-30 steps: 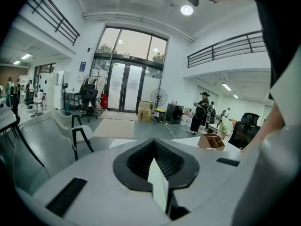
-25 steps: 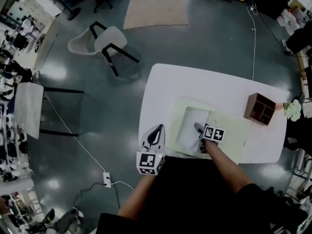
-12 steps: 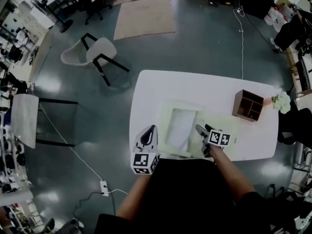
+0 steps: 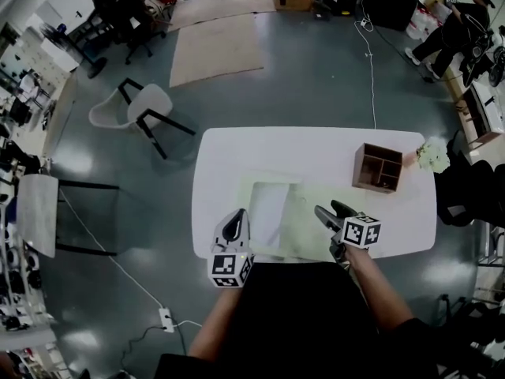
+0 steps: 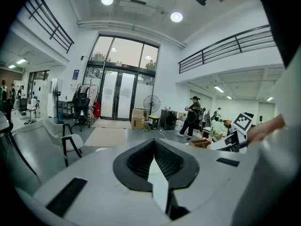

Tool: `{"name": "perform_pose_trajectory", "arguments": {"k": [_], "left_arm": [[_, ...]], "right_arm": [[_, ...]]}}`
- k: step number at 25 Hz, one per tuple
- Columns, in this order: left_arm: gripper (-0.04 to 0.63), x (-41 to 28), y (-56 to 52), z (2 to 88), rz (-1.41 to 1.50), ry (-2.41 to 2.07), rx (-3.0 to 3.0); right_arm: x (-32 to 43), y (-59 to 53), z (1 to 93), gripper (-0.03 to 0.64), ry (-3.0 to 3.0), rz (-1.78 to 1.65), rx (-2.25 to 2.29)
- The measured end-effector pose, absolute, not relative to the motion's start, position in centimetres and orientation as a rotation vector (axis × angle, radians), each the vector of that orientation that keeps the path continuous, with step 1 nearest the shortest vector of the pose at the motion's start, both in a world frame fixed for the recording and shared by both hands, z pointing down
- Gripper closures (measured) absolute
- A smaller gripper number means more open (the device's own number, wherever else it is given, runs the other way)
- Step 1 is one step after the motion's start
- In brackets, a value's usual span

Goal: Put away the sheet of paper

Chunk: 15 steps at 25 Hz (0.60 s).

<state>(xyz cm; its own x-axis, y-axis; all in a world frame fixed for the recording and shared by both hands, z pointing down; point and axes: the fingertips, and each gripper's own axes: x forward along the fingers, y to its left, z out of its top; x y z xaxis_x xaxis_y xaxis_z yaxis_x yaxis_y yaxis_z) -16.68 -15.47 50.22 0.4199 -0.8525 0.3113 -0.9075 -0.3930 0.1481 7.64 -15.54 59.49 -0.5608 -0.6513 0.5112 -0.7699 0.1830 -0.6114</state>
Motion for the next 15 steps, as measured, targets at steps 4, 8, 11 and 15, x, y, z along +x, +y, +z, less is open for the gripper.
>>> {"name": "perform_pose_trajectory", "arguments": {"k": [4, 8, 11, 15], "left_arm": [[0.592, -14.5, -14.3, 50.2, 0.246, -1.535, 2.396], [0.592, -12.3, -13.4, 49.8, 0.227, -1.521, 2.406], [0.592, -10.6, -13.2, 49.3, 0.21, -1.517, 2.417], [0.592, -8.3, -13.2, 48.2, 0.196, -1.502, 2.453]], "right_arm": [[9.9, -14.8, 57.2, 0.333, -2.36, 1.237, 1.432], [11.6, -14.1, 54.4, 0.333, -2.434, 1.177, 1.422], [12.7, -13.1, 52.6, 0.333, -2.463, 1.133, 1.392], [14.9, -11.9, 50.9, 0.334, -2.459, 1.033, 1.413]]}}
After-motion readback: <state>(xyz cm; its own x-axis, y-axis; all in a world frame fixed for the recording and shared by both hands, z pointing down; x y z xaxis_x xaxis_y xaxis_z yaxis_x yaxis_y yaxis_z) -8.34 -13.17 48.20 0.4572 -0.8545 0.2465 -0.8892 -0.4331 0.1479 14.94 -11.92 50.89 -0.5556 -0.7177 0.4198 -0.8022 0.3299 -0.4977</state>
